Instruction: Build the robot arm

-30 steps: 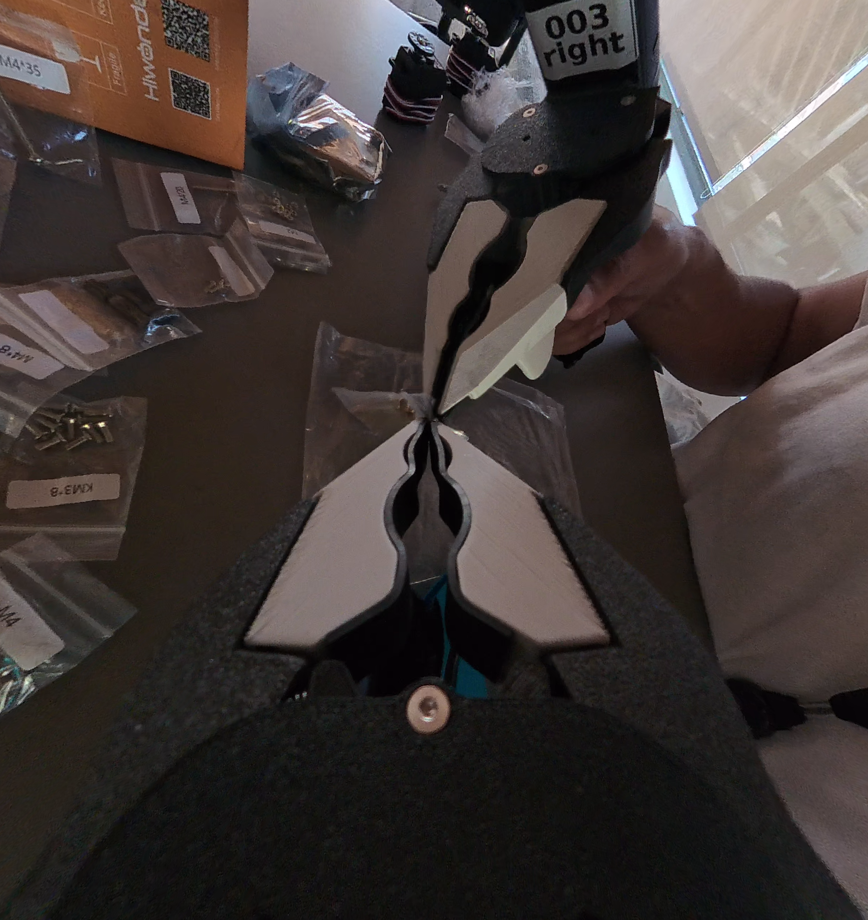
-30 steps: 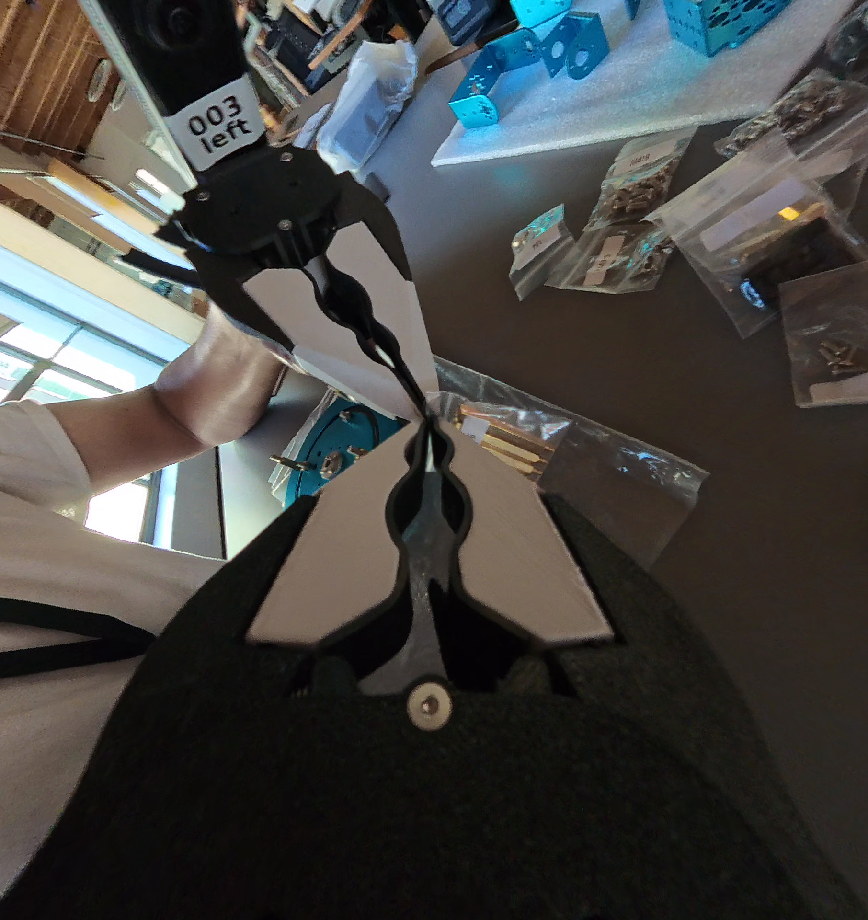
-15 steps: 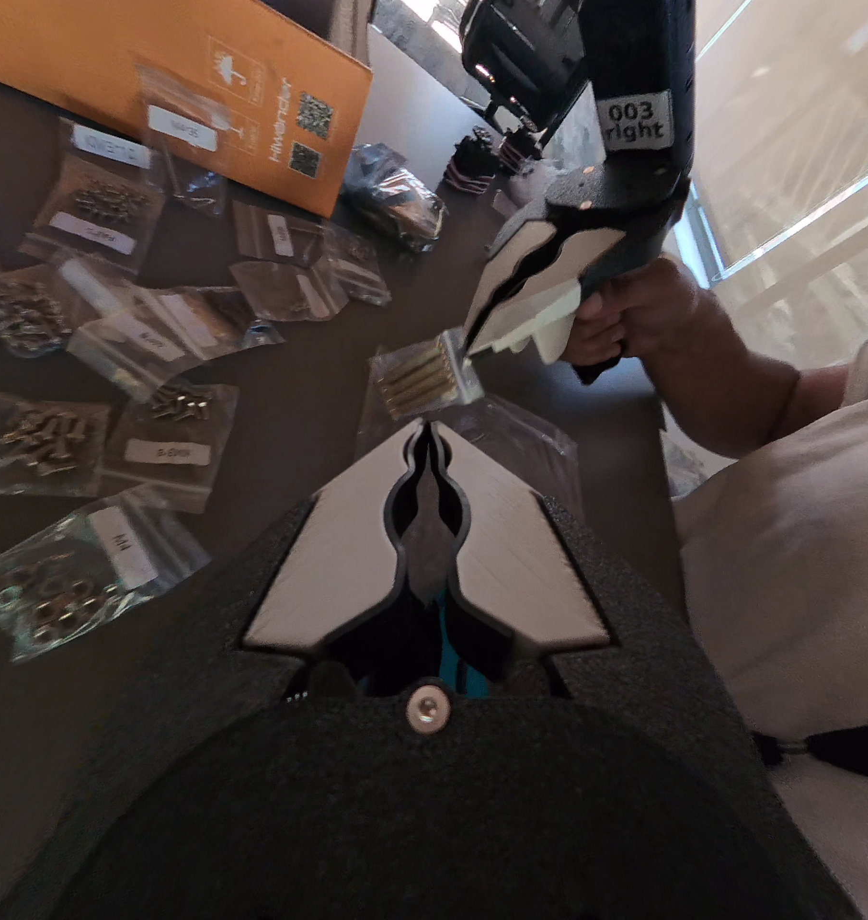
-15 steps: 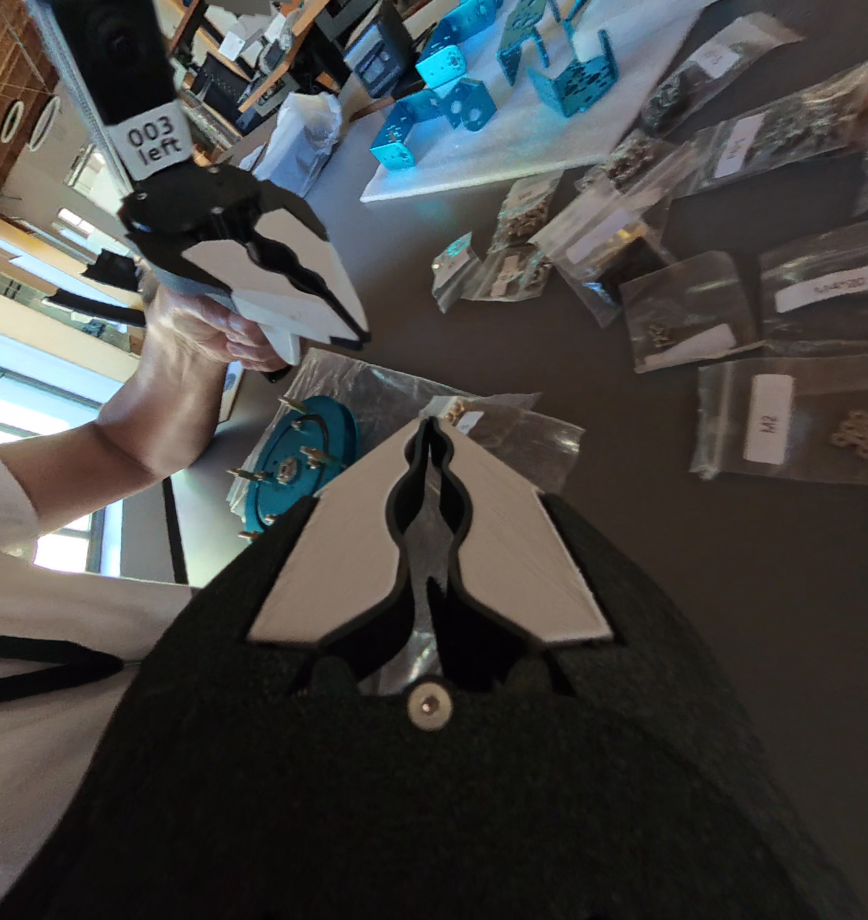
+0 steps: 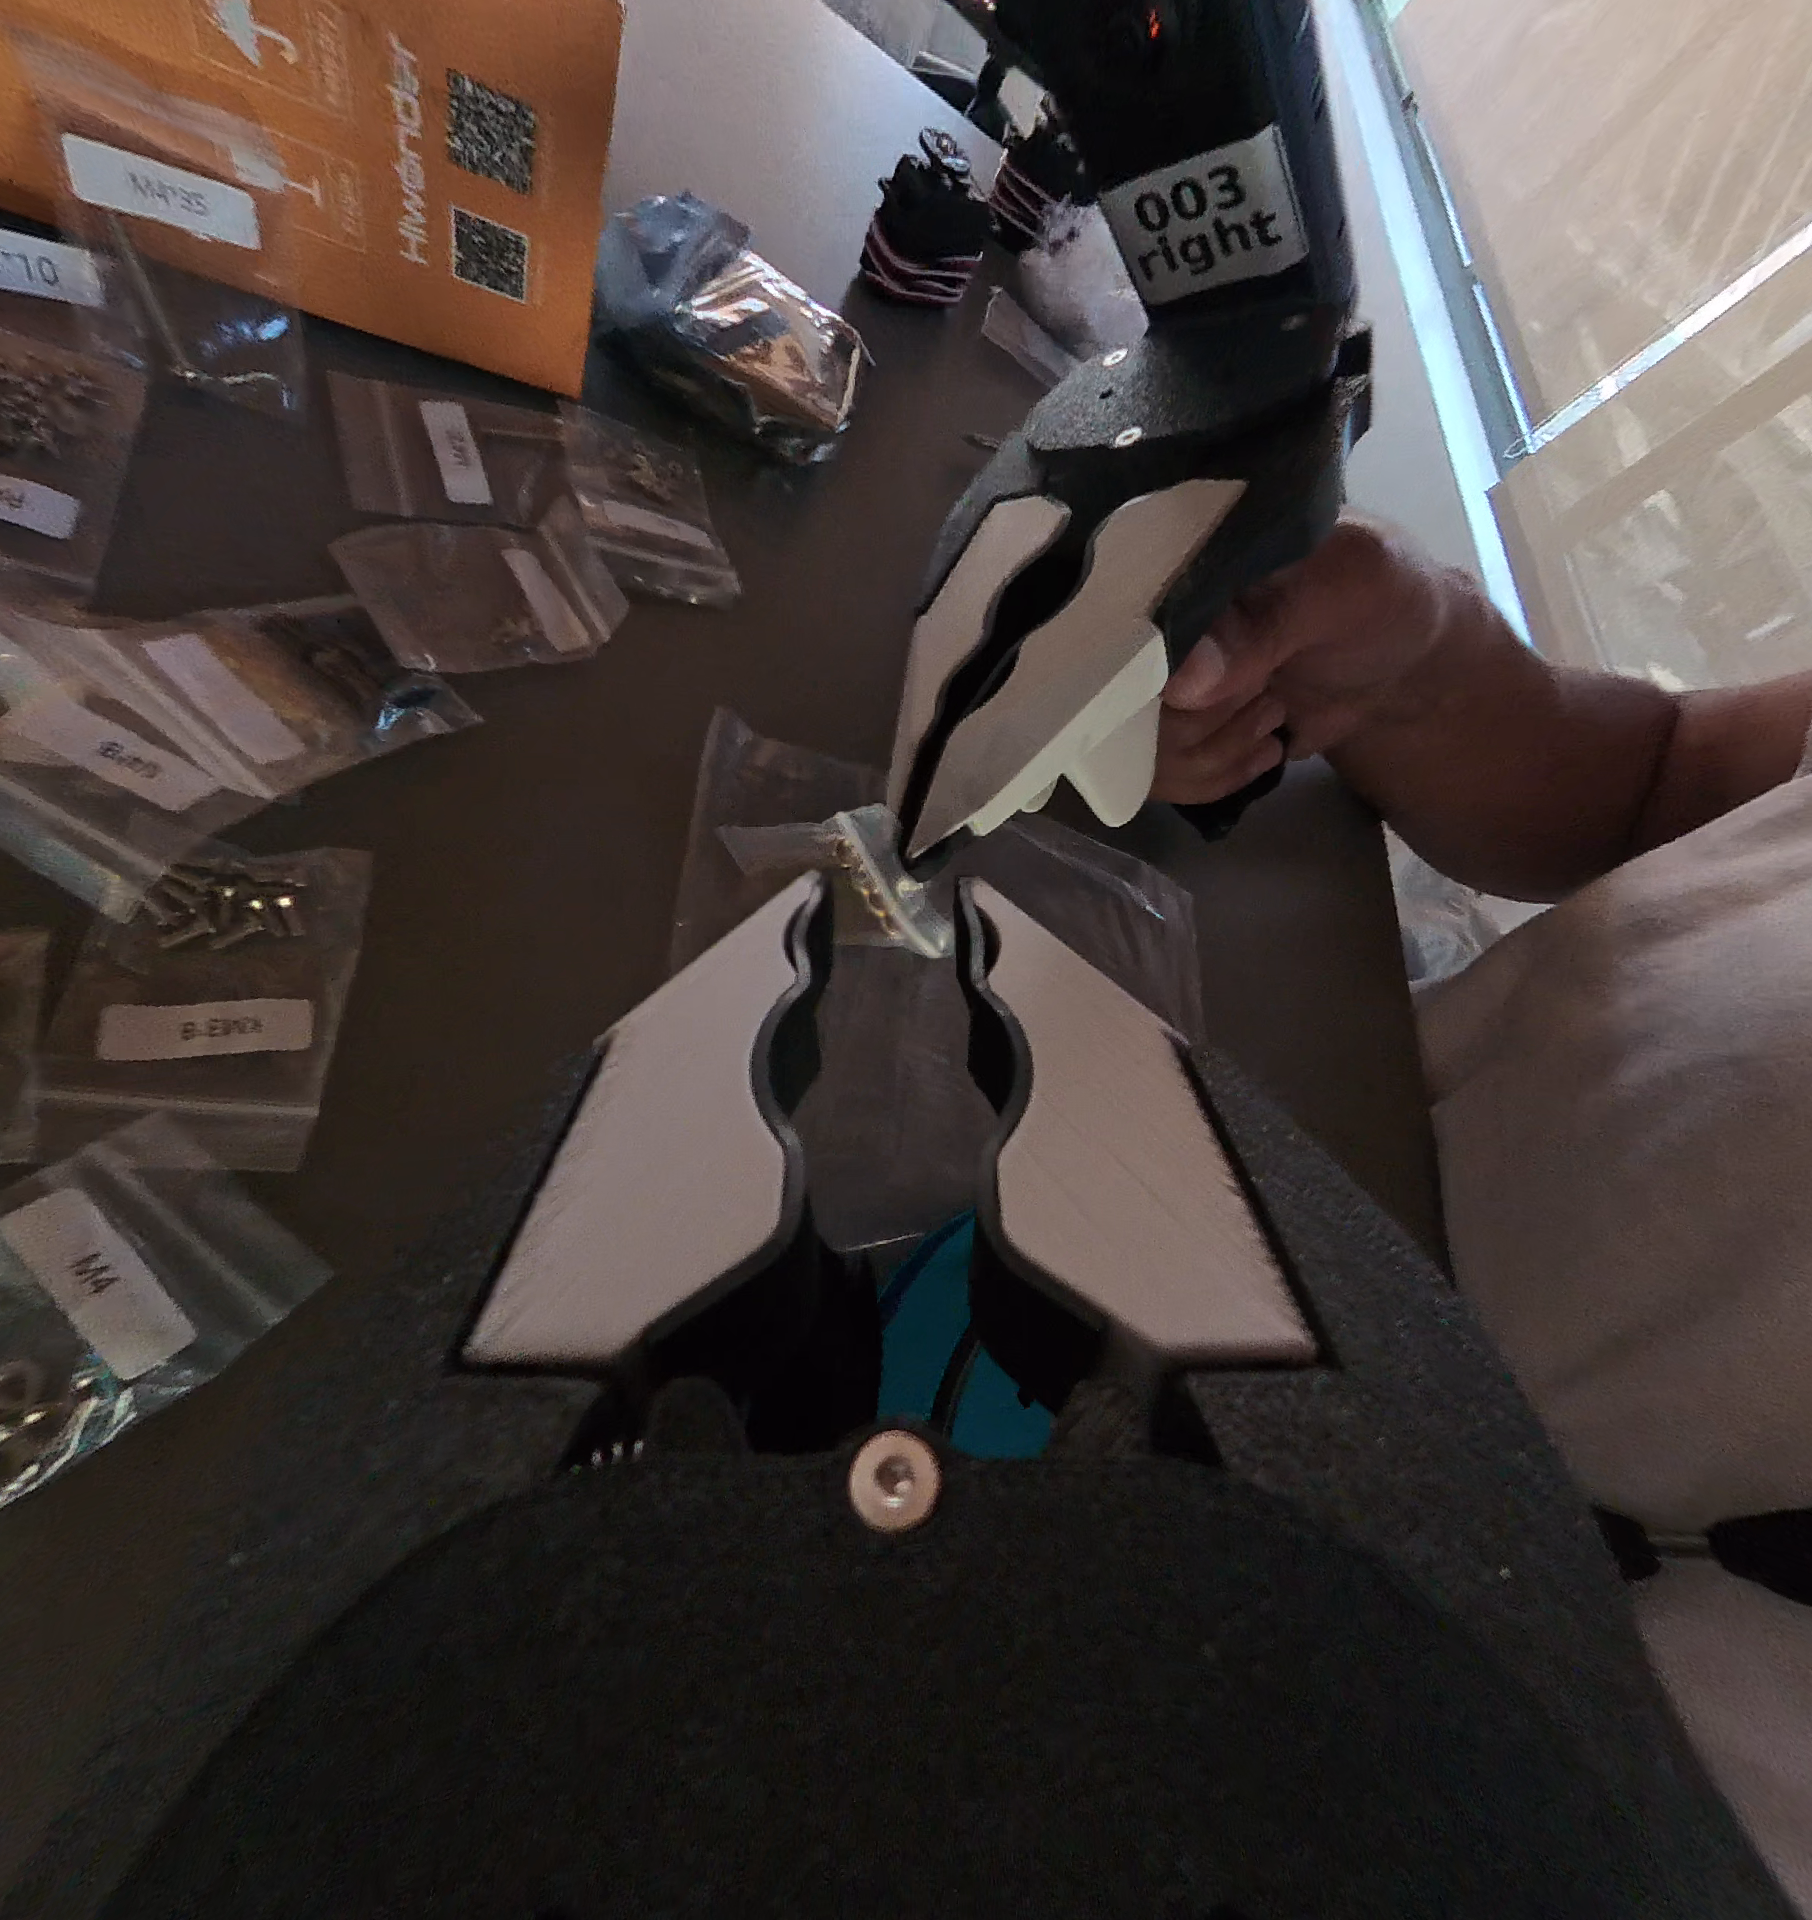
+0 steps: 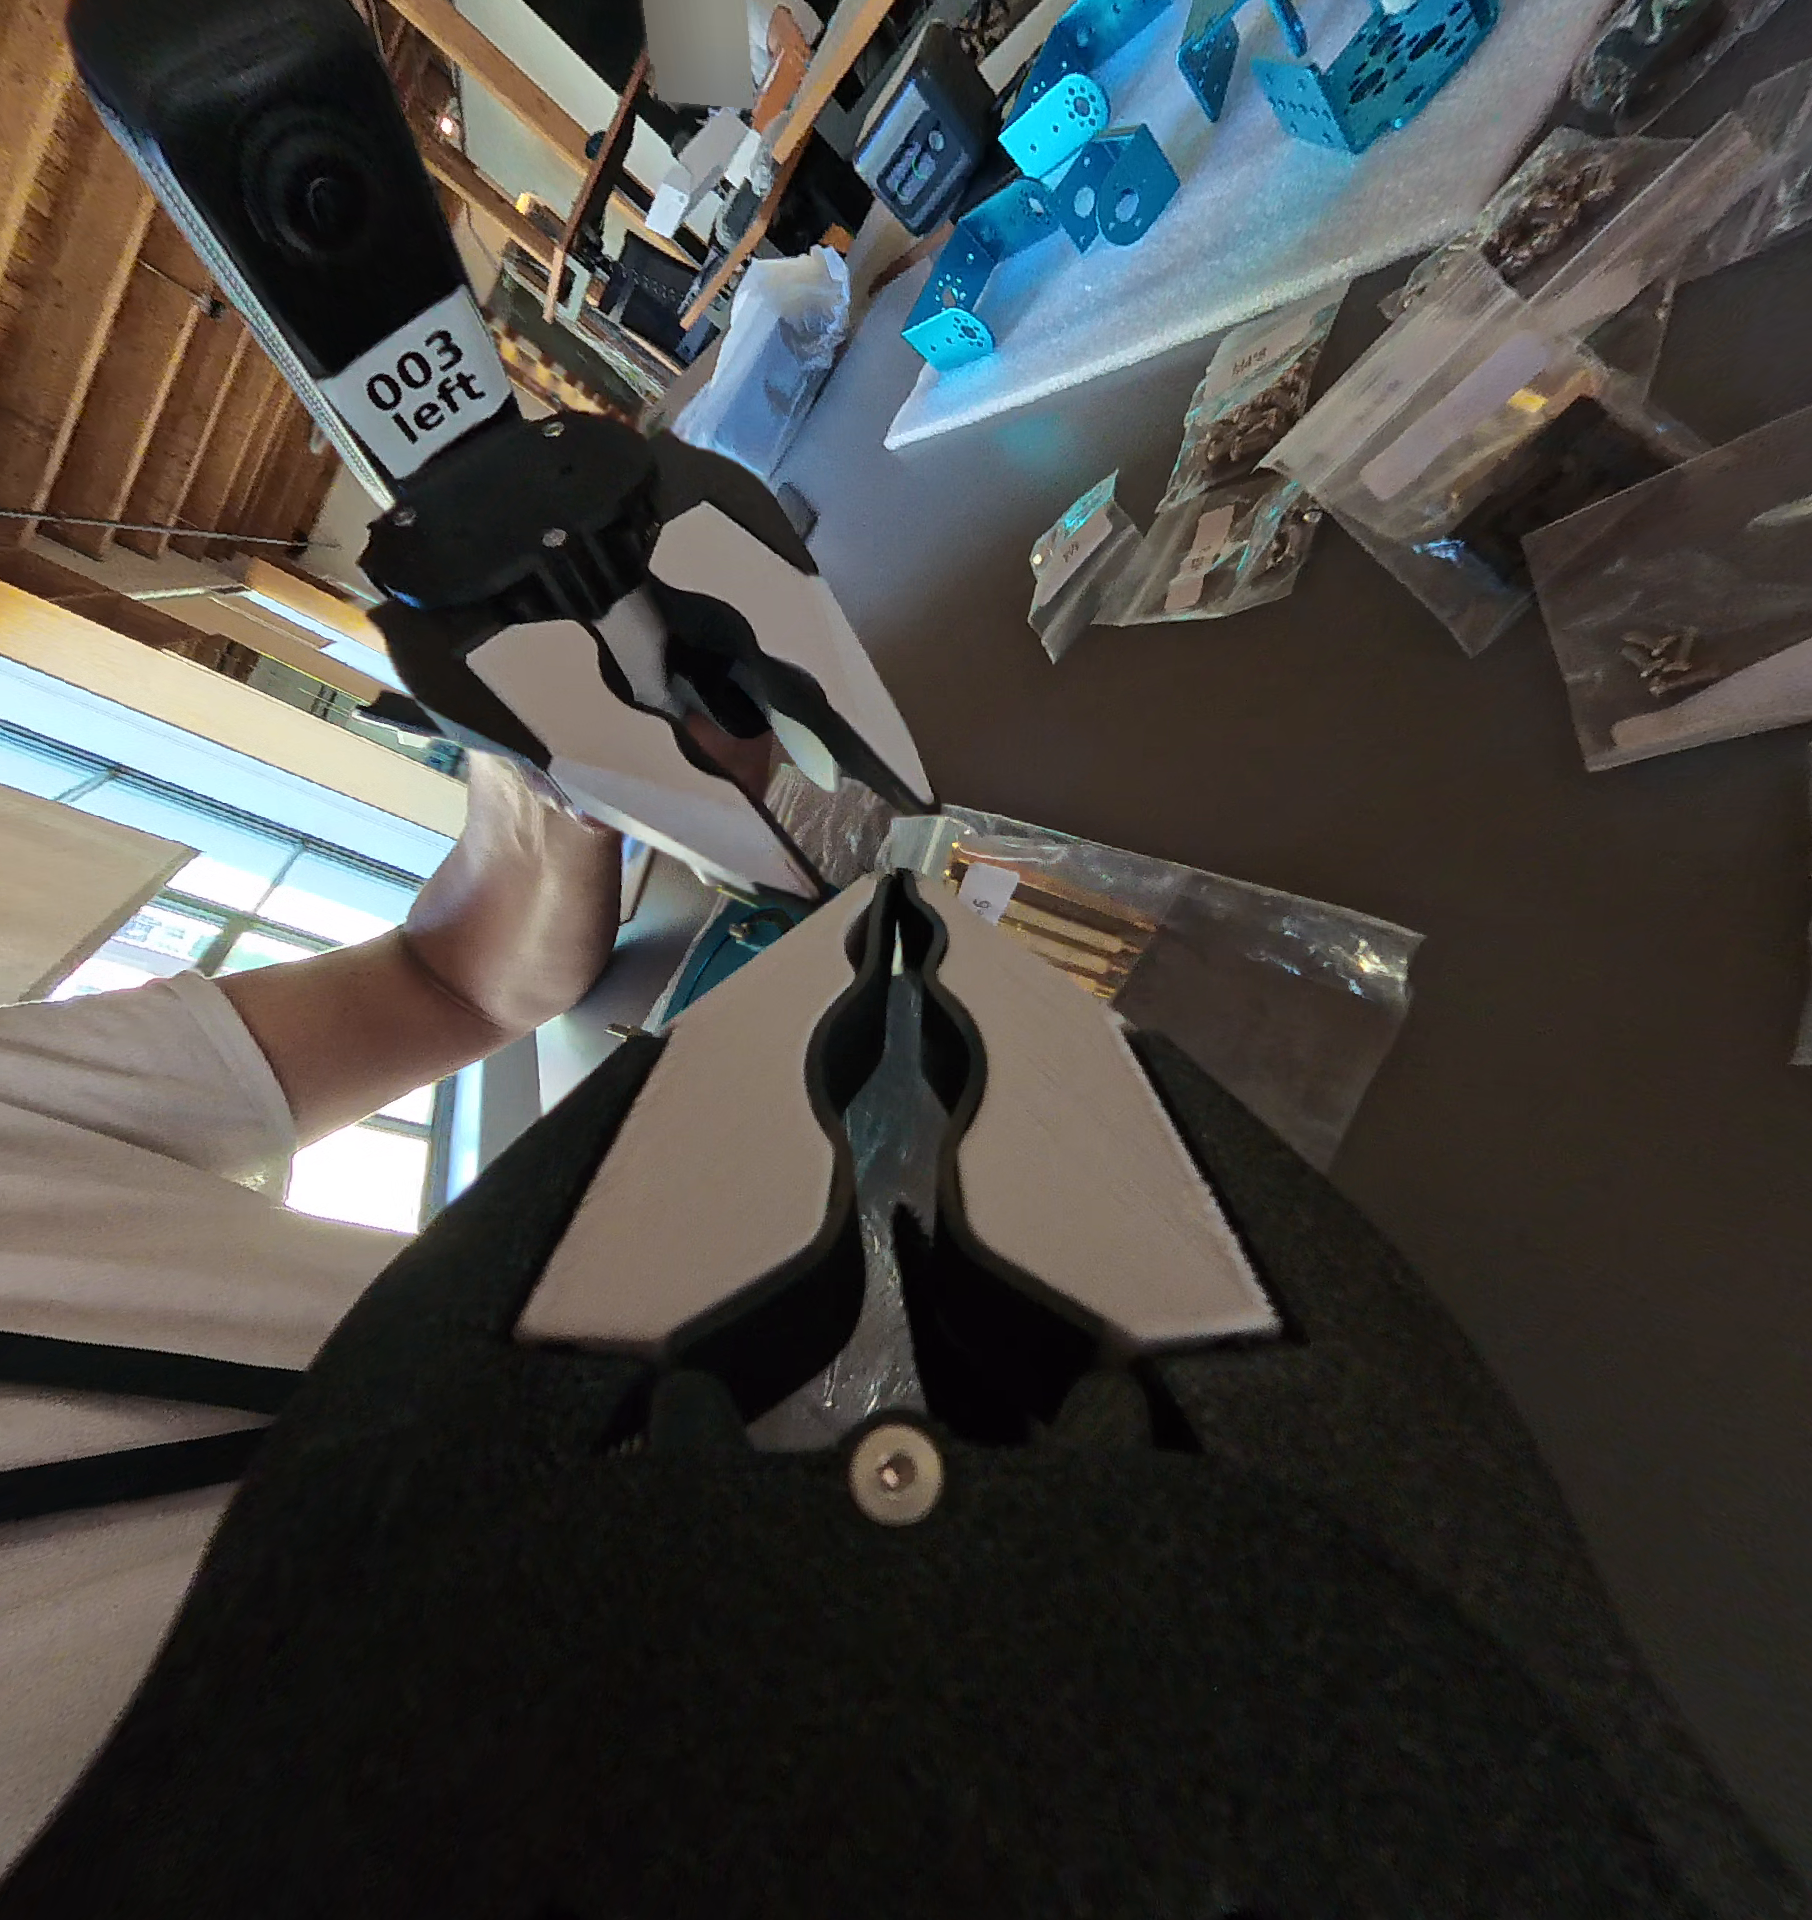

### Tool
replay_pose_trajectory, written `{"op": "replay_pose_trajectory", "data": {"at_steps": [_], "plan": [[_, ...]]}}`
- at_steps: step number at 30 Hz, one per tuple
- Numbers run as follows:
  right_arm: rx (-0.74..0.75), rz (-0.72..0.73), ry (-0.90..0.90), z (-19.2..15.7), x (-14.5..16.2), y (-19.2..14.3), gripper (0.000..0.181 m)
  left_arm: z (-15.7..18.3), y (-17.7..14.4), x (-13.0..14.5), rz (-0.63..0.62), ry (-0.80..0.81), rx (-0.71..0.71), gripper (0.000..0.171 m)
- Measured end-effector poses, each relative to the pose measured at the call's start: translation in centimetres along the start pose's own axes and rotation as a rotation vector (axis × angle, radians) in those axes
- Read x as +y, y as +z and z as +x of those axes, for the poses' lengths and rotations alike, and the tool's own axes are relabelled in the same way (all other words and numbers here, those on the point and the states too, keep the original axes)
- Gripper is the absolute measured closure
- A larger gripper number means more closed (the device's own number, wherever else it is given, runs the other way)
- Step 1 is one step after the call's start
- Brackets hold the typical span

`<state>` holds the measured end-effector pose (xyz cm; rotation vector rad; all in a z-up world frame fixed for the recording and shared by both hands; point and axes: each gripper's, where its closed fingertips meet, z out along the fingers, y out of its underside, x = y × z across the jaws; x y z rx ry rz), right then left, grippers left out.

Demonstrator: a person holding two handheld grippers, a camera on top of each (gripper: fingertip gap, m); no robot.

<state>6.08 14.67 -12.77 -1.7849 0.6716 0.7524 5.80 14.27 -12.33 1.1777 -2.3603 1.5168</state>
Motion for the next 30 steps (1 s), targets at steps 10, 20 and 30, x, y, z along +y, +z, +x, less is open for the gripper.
{"op": "replay_pose_trajectory", "data": {"at_steps": [10,20,30], "plan": [[-0.094,0.017,0.063,-0.4,0.1,-0.2,0.181,0.7,0.8,0.2,-0.009,-0.03,0.097,0.162],[-0.053,0.008,0.045,0.1,0.3,-0.4,0.181,0.0,0.7,0.4,0.006,0.0,0.066,0.171],[0.187,0.056,-0.086,1.7,-0.1,-0.2,0.181,-1.0,0.9,0.0,0.013,-0.018,-0.064,0.171]]}}
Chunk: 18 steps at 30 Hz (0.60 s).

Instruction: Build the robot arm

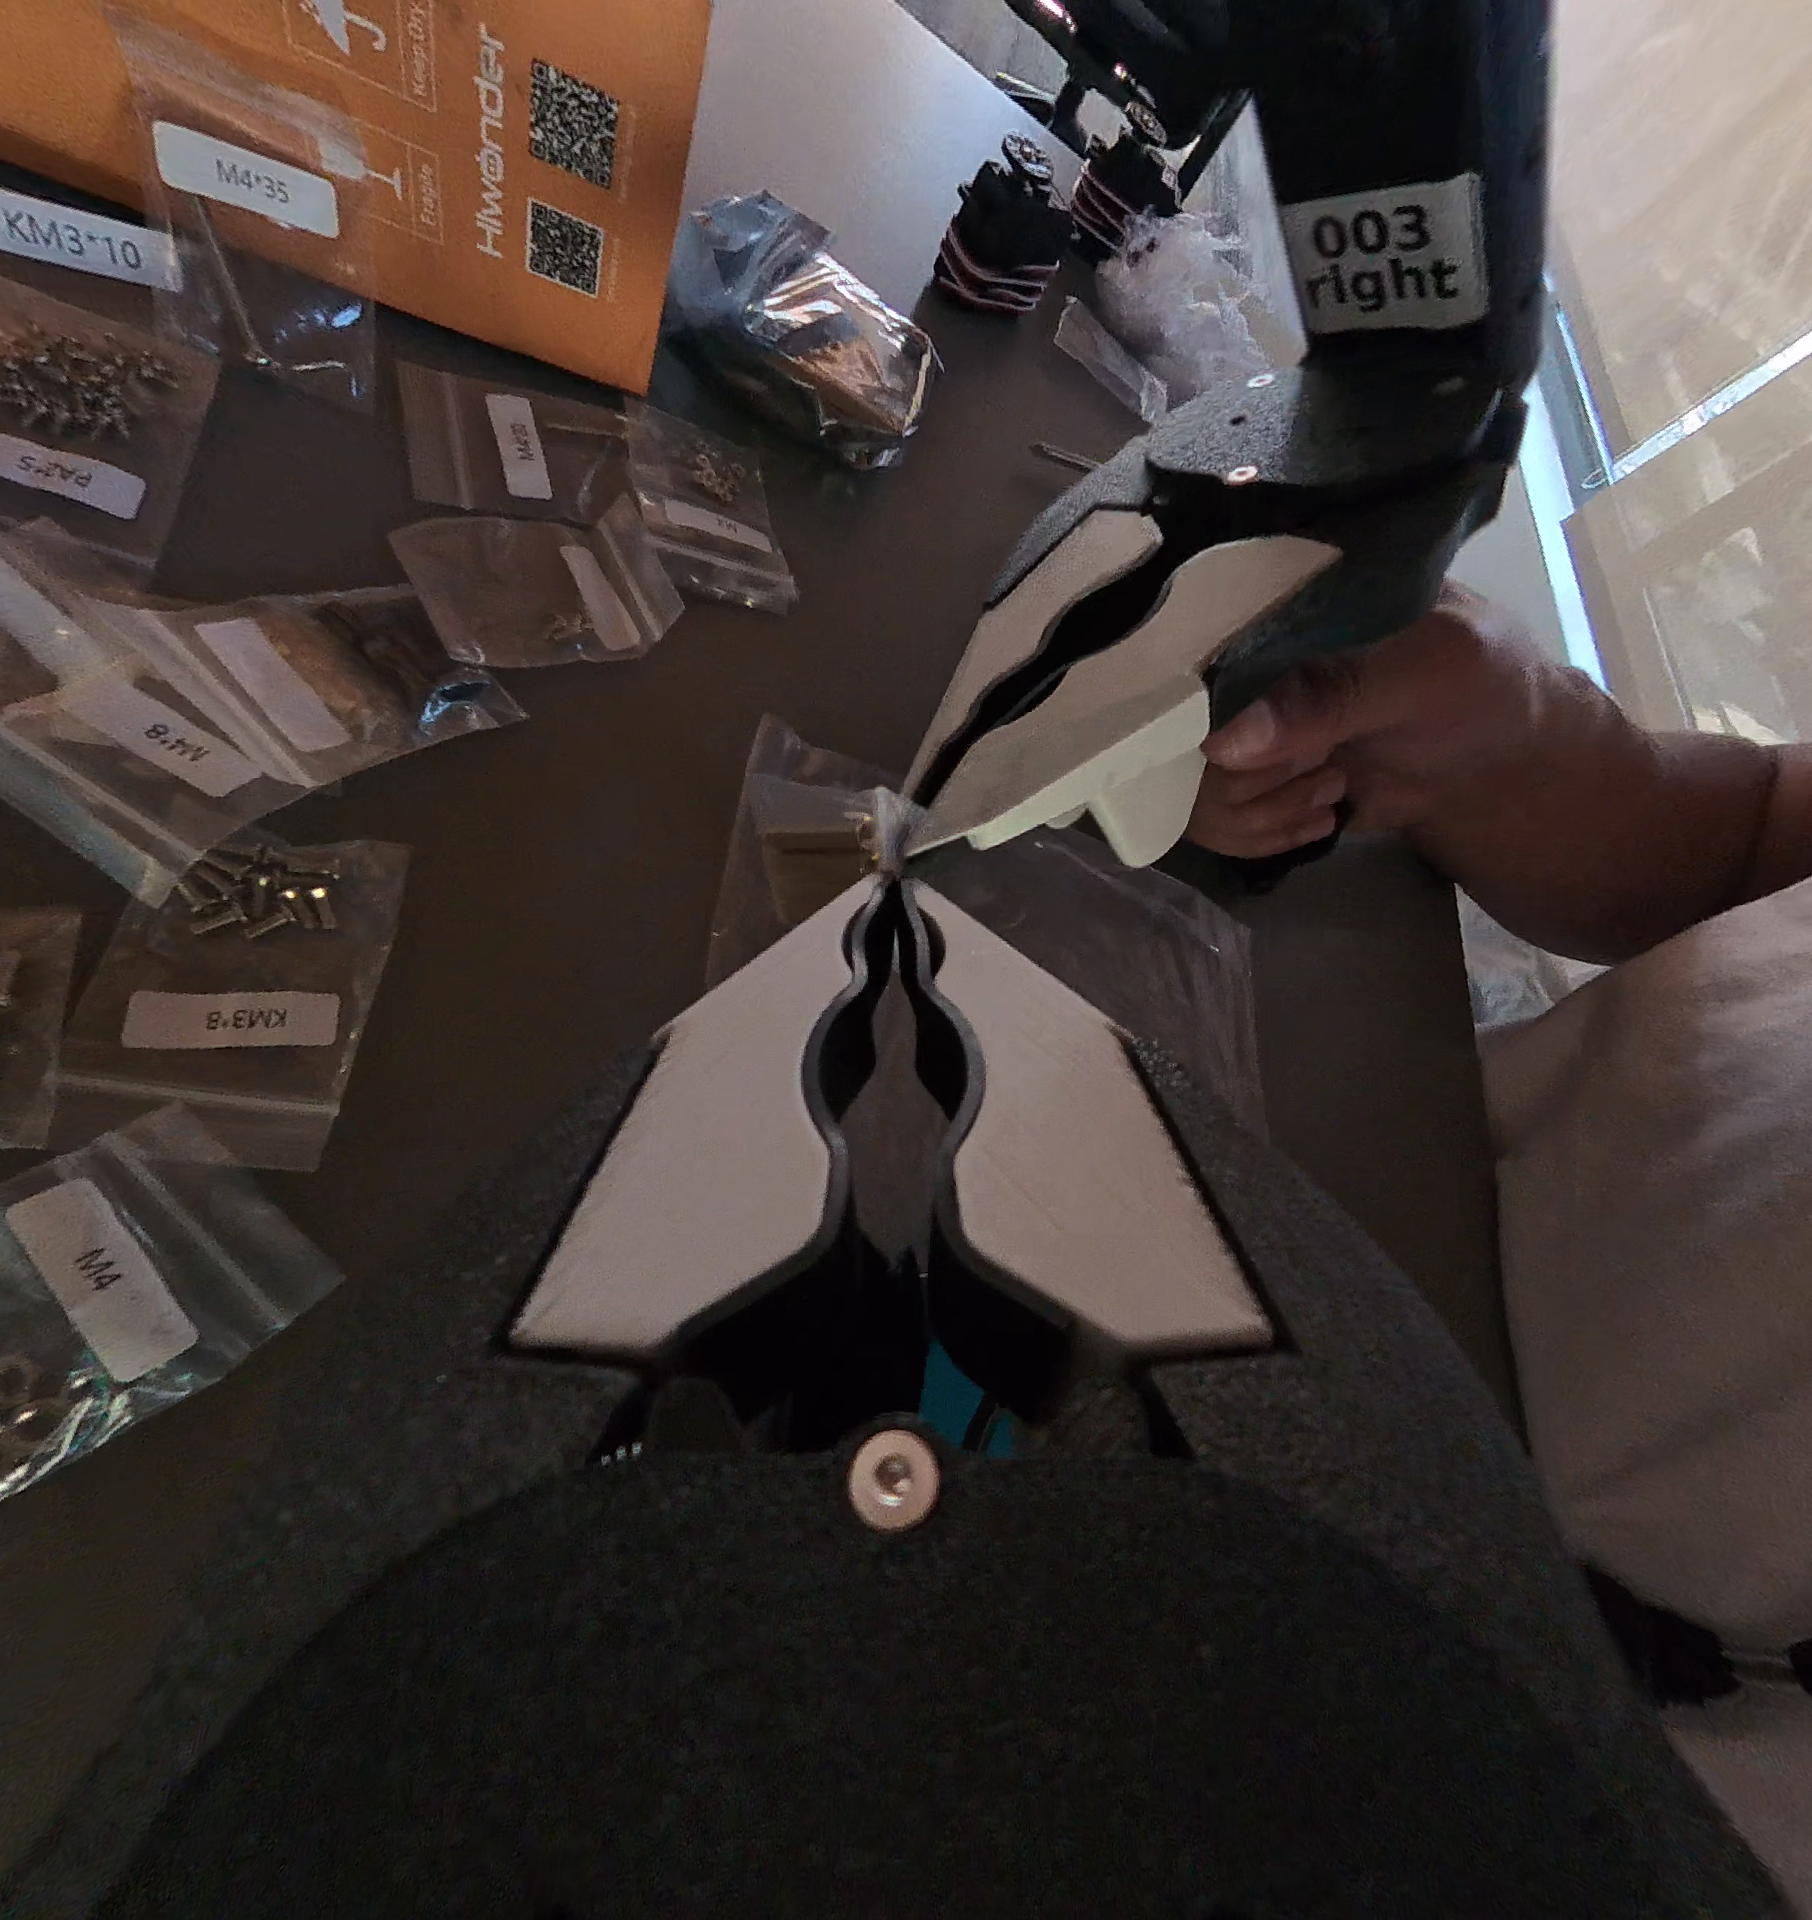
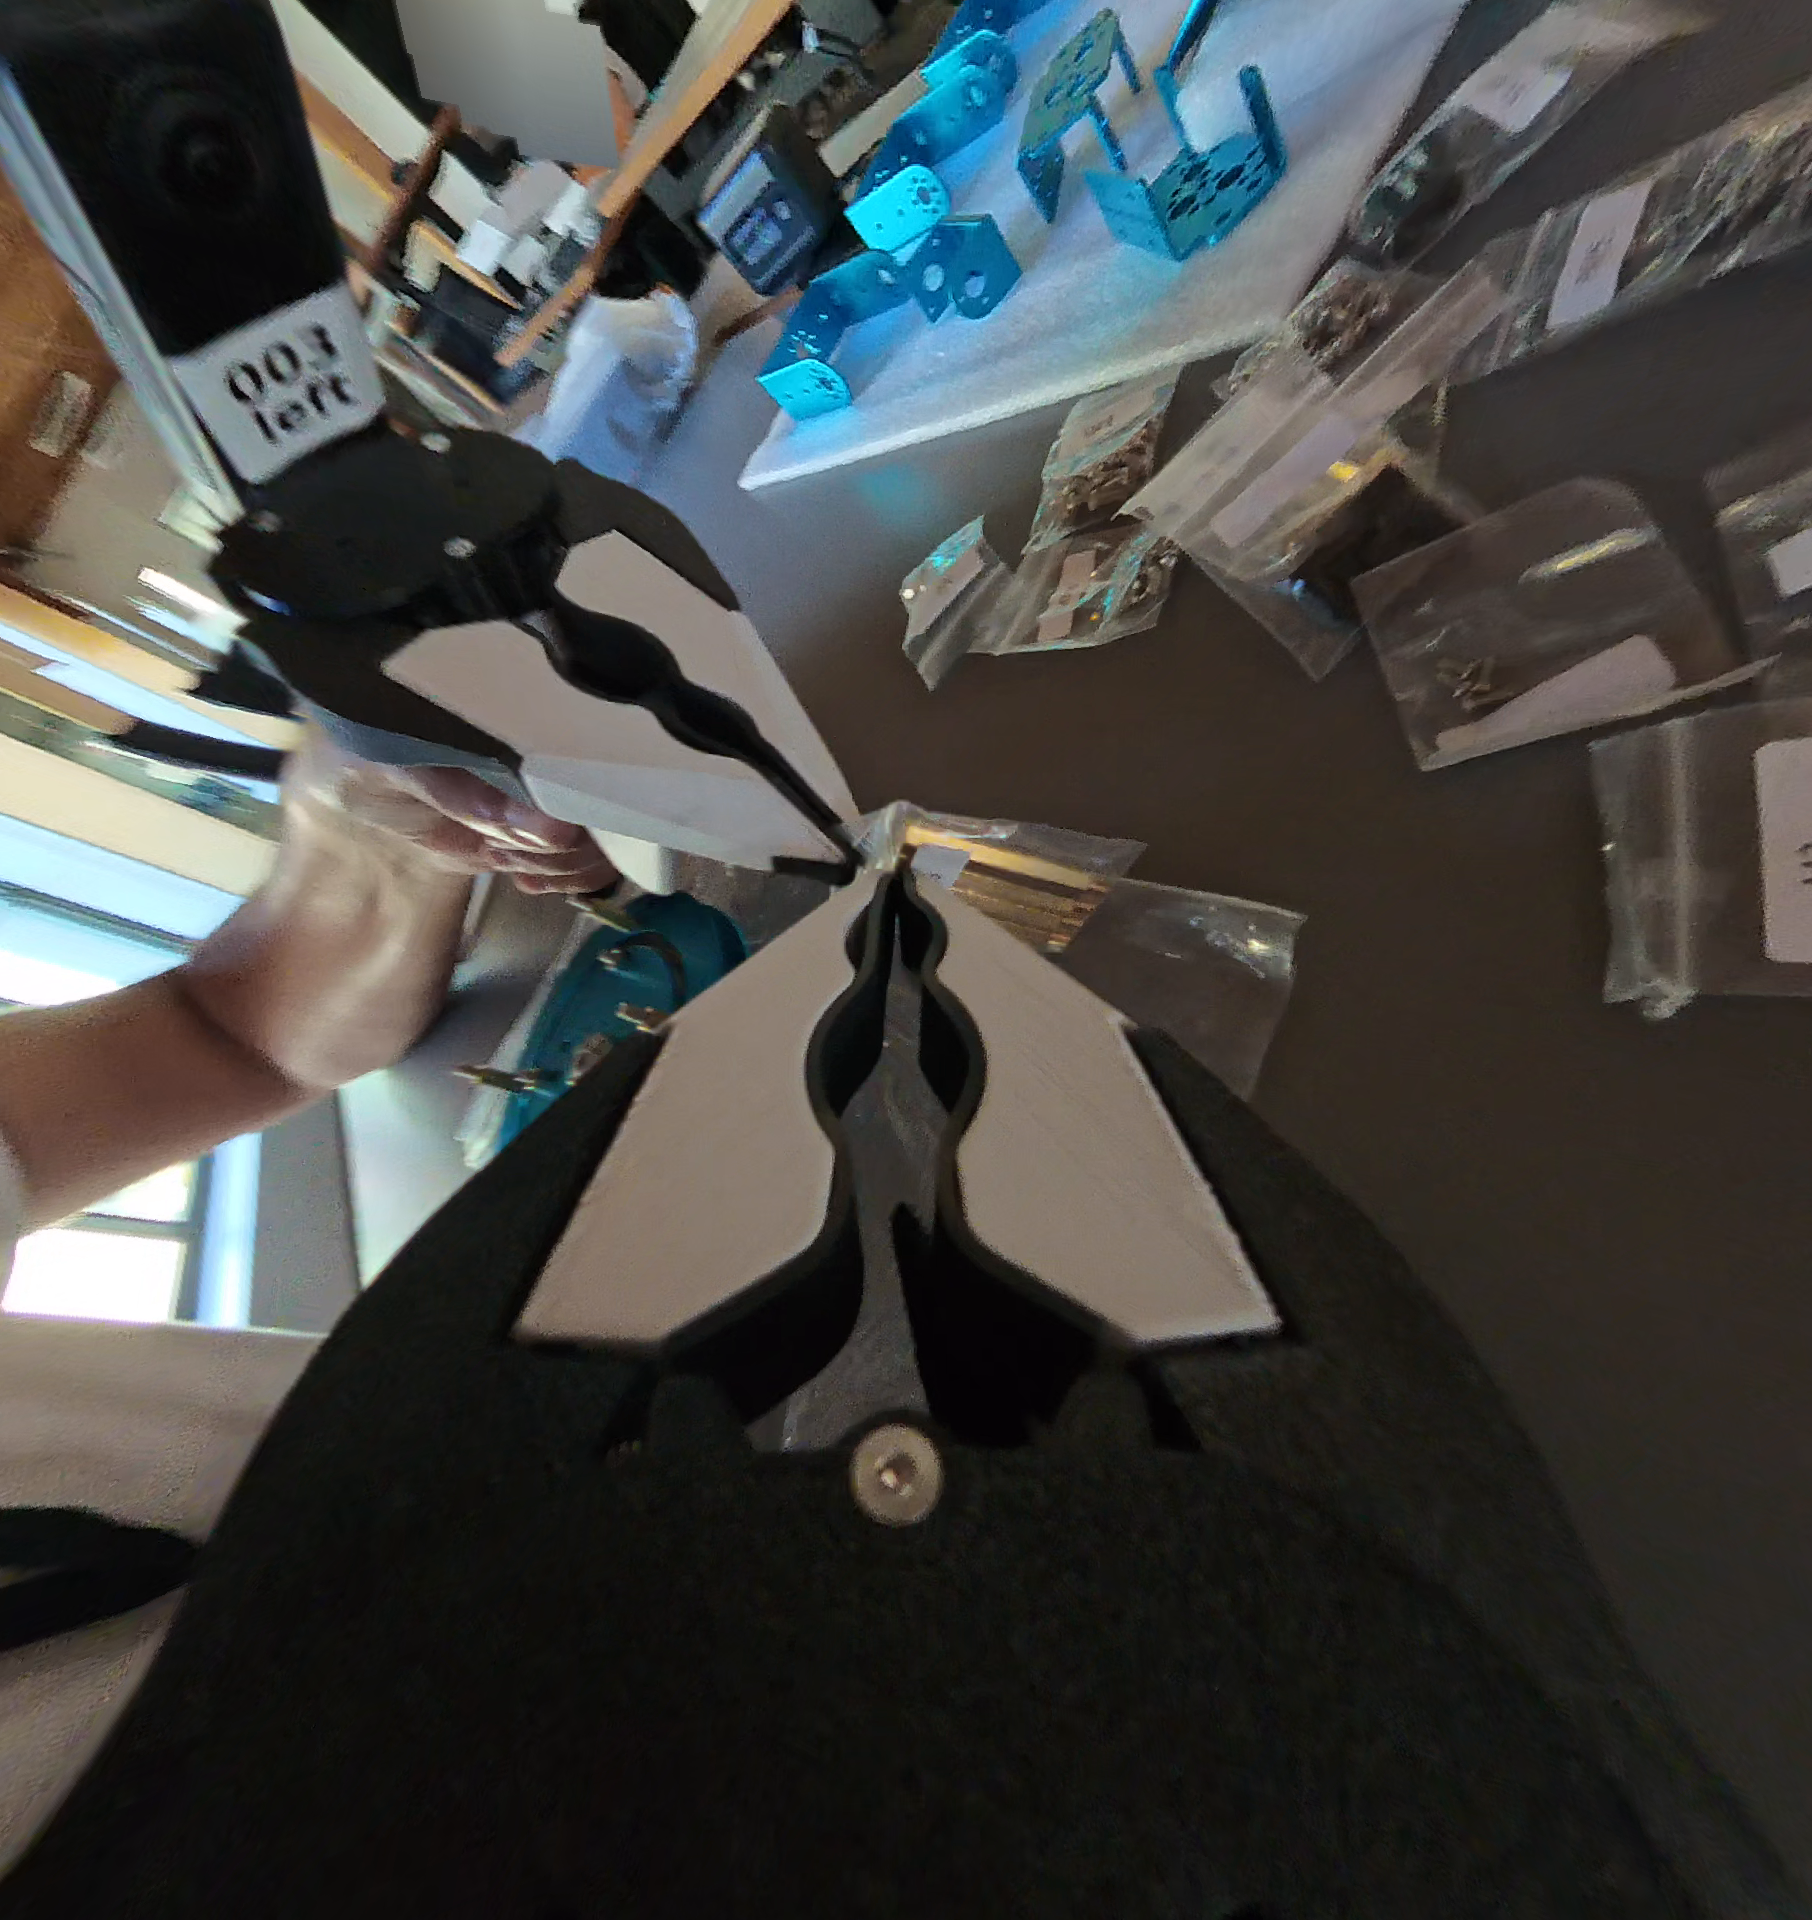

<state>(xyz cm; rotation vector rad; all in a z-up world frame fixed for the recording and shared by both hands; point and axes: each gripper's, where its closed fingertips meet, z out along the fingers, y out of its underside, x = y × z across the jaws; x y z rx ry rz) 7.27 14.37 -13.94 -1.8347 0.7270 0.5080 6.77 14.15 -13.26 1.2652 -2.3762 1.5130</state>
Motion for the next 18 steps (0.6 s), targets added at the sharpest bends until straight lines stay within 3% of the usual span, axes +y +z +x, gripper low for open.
{"op": "replay_pose_trajectory", "data": {"at_steps": [5,13,16,18], "plan": [[0.039,0.0,-0.034,-0.4,0.3,0.0,0.178,0.4,0.2,-0.1,-0.004,0.013,0.003,0.171],[-0.137,0.046,0.114,-1.1,-0.2,-0.5,0.181,0.7,-0.2,-0.6,0.028,0.028,0.03,0.171],[-0.05,0.05,0.107,0.3,-0.1,-0.5,0.181,-0.7,-0.3,-0.5,0.03,0.014,-0.062,0.171],[-0.073,0.064,0.136,0.1,-0.2,-1.0,0.181,-0.7,-0.7,-0.6,0.046,-0.008,-0.038,0.171]]}}
